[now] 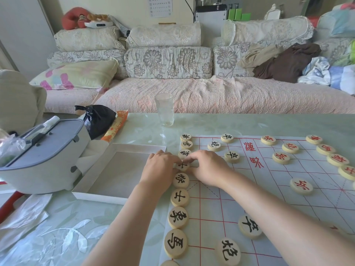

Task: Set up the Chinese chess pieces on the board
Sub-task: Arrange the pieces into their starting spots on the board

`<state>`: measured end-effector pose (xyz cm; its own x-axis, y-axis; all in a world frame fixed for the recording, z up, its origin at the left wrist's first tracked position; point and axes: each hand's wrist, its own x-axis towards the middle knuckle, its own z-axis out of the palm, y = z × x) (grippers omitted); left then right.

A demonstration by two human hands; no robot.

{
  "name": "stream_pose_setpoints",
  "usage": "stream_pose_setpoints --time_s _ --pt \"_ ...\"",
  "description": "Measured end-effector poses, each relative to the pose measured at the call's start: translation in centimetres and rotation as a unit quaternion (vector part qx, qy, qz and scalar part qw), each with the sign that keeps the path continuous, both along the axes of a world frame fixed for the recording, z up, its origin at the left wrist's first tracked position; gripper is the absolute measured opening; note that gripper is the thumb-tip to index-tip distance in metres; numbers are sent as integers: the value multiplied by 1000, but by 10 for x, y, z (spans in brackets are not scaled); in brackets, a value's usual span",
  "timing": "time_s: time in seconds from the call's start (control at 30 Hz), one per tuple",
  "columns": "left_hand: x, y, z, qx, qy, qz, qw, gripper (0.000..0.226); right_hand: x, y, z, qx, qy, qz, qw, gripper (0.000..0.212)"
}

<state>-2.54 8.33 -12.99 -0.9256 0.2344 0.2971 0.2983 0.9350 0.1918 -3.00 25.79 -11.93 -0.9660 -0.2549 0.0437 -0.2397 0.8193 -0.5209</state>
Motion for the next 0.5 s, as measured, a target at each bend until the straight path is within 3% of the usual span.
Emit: stream_pose_setpoints --time_s 0.23,0.5 --pt "-11 -2 21 19 21 -11 1000 34 -12 12 3 -29 32 -40 998 25" --pt "-48 4 21 35 -64 -41 996 33 -45 5 12 32 36 -19 999 34"
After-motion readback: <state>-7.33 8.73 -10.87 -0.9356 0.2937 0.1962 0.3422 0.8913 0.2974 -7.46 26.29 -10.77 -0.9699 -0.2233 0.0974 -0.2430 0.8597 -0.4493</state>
